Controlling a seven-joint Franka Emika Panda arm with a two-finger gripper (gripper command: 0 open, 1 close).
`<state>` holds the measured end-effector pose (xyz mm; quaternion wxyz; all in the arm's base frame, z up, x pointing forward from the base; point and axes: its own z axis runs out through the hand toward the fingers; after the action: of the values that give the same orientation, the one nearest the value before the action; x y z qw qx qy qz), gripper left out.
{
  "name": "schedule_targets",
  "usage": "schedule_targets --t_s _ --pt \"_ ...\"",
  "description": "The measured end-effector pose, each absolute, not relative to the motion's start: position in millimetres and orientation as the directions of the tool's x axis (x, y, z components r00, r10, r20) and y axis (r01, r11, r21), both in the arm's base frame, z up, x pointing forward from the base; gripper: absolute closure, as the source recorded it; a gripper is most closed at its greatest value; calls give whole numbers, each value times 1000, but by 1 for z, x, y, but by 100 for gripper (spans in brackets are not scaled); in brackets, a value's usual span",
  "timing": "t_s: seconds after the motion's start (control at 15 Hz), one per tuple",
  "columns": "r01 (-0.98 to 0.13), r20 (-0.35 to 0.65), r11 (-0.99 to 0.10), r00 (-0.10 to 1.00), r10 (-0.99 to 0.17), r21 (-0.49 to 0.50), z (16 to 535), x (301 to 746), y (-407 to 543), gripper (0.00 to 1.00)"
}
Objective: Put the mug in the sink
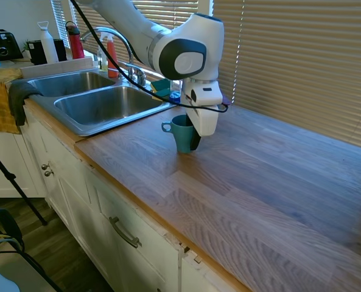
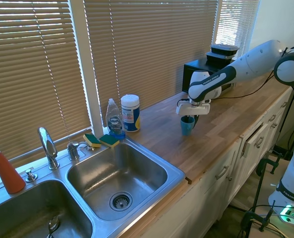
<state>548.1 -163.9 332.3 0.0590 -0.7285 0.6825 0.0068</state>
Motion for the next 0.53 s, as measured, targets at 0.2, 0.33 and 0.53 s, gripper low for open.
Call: schedule_targets --t_s 0.2,0.33,0.53 --pt "-992 -87 -91 99 -991 -85 328 546 -164 100" --pt "-989 -89 -115 123 -988 -94 328 546 -164 100" --pt "-979 -89 -164 176 -980 -123 333 544 -163 100"
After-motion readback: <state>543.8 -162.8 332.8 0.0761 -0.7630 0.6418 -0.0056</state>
